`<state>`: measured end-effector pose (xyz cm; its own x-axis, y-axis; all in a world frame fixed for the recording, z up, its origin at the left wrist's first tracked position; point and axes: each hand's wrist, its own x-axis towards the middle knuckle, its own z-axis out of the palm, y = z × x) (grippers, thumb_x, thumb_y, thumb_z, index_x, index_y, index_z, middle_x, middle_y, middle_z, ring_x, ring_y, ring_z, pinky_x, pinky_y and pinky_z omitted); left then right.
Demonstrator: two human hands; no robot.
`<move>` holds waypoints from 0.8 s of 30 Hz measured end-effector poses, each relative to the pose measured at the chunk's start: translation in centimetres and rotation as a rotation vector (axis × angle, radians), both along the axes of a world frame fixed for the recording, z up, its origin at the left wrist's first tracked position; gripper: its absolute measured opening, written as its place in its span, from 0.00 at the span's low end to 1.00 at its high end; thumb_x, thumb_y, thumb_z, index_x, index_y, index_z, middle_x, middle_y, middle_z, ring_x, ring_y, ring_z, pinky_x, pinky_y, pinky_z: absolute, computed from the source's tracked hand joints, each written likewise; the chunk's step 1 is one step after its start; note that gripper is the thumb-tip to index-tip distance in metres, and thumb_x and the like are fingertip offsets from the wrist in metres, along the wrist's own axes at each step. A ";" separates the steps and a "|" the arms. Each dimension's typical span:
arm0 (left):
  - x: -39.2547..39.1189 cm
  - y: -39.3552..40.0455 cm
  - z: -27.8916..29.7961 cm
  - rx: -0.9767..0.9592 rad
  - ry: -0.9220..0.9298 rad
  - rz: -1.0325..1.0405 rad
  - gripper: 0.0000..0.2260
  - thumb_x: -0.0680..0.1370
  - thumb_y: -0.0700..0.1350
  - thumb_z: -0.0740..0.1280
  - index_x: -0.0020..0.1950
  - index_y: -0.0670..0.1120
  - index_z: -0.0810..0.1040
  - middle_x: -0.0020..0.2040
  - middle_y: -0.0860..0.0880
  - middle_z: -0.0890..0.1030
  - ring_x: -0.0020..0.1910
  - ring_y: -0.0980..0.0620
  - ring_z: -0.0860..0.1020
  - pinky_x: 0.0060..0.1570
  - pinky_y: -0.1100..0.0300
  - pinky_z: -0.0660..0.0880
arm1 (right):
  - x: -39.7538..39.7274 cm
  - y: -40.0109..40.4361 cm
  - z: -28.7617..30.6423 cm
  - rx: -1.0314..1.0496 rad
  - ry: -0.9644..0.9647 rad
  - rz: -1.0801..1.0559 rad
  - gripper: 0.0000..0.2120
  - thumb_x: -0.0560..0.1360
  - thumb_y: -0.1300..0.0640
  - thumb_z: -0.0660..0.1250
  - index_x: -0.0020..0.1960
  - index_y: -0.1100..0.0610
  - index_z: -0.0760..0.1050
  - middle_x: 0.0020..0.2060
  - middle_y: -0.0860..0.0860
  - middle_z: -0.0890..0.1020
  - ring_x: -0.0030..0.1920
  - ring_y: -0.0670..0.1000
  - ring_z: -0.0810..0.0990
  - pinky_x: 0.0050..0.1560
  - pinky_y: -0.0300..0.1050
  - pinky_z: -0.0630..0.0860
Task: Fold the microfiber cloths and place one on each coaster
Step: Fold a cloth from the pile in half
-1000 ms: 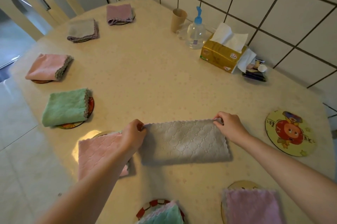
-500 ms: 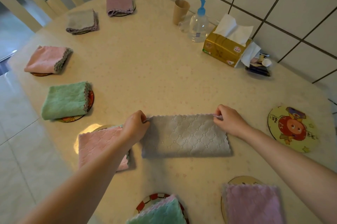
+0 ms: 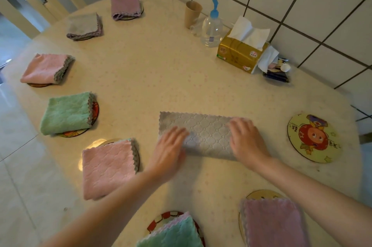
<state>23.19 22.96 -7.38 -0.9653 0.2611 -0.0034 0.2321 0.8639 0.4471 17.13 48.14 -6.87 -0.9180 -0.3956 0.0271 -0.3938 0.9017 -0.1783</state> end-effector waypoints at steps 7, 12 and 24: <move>3.8 0.0 -2.7 -0.290 -0.183 -0.197 0.29 0.78 0.57 0.48 0.78 0.55 0.43 0.78 0.56 0.42 0.76 0.48 0.35 0.73 0.50 0.37 | 6.4 0.9 -1.5 0.093 -0.001 0.439 0.27 0.63 0.67 0.55 0.60 0.58 0.77 0.57 0.53 0.79 0.56 0.55 0.79 0.52 0.49 0.79; 5.1 -2.5 -2.7 -0.290 -0.247 -0.085 0.29 0.76 0.58 0.41 0.76 0.57 0.36 0.77 0.57 0.35 0.75 0.52 0.32 0.74 0.51 0.38 | 6.5 3.3 -1.4 0.072 -0.063 0.374 0.35 0.54 0.75 0.69 0.60 0.58 0.76 0.56 0.53 0.79 0.56 0.54 0.80 0.54 0.44 0.78; 4.8 -3.0 -2.8 -0.335 -0.243 -0.067 0.33 0.75 0.62 0.39 0.78 0.48 0.42 0.77 0.47 0.40 0.76 0.44 0.38 0.75 0.48 0.44 | 4.5 2.5 -1.3 0.248 0.018 0.285 0.15 0.65 0.70 0.66 0.50 0.58 0.75 0.46 0.53 0.79 0.44 0.55 0.77 0.43 0.50 0.74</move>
